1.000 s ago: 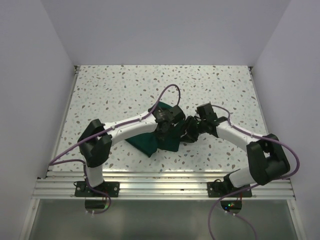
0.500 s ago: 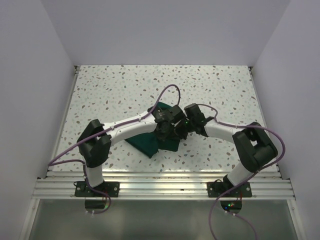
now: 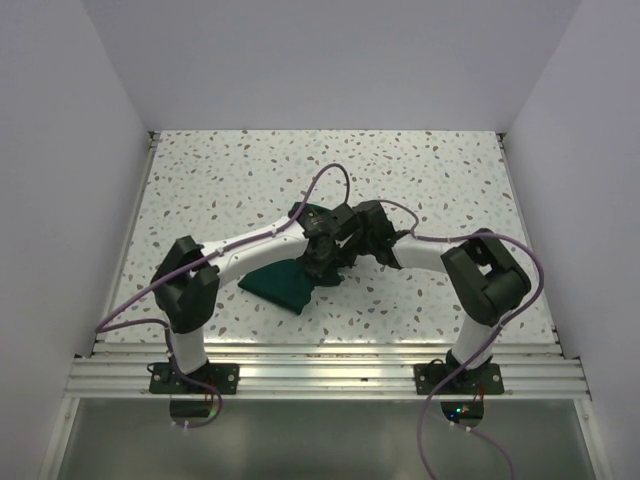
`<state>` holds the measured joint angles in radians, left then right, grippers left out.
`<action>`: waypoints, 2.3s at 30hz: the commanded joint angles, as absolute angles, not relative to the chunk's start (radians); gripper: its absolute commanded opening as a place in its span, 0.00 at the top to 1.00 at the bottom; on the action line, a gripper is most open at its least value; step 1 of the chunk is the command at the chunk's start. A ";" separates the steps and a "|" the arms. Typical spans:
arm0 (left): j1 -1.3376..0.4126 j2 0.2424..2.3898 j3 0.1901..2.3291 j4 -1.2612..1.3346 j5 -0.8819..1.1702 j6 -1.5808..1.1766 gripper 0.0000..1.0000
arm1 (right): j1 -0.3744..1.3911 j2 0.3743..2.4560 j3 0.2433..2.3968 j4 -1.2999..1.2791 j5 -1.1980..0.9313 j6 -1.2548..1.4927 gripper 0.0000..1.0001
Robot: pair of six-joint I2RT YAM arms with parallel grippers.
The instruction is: Prepare the surgical pack
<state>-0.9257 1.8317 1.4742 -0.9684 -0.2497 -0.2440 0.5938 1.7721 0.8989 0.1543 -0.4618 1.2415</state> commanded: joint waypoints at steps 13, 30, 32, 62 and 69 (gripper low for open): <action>-0.905 1.684 1.467 -0.845 -0.118 -0.215 1.00 | 0.423 1.628 0.836 0.053 -0.557 1.026 0.81; -0.890 1.700 1.459 -0.847 -0.087 -0.212 1.00 | 0.593 1.776 0.862 0.366 -0.560 1.195 0.87; -0.890 1.700 1.457 -0.848 -0.087 -0.210 1.00 | 0.642 1.830 0.906 0.437 -0.548 1.227 0.87; -0.890 1.700 1.430 -0.825 -0.084 -0.213 1.00 | 0.497 1.620 0.764 0.149 -0.620 0.986 0.80; -0.890 1.694 1.447 -0.834 -0.061 -0.215 1.00 | 0.638 1.801 0.827 0.417 -0.574 1.128 0.82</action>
